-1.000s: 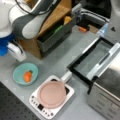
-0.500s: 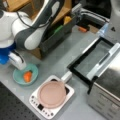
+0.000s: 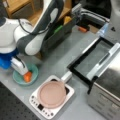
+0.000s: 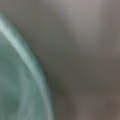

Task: Open the microwave oven door. Pull out the microwave oven tray. Pick up the bowl. Place the bowl on the microwave tray.

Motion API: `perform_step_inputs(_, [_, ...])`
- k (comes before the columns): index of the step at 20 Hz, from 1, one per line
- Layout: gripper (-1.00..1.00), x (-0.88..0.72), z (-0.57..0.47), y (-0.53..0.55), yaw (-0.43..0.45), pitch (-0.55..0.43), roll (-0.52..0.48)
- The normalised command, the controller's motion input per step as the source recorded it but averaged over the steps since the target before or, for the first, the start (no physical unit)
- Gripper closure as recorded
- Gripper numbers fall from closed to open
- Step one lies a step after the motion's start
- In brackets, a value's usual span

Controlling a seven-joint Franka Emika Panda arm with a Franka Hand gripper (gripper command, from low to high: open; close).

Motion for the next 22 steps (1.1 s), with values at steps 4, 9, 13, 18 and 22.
perform_step_inputs(4, [-1.00, 0.06, -0.02, -0.09, -0.057, -0.068, 0.190])
perform_step_inputs(9, [1.00, 0.04, -0.01, -0.05, -0.077, -0.087, 0.208])
perform_step_inputs(13, [1.00, 0.01, -0.06, 0.00, -0.094, -0.116, 0.212])
perform_step_inputs(18, [1.00, 0.00, -0.07, -0.01, -0.113, -0.144, 0.195])
perform_step_inputs(22, [1.00, 0.00, -0.07, 0.00, -0.124, -0.180, 0.182])
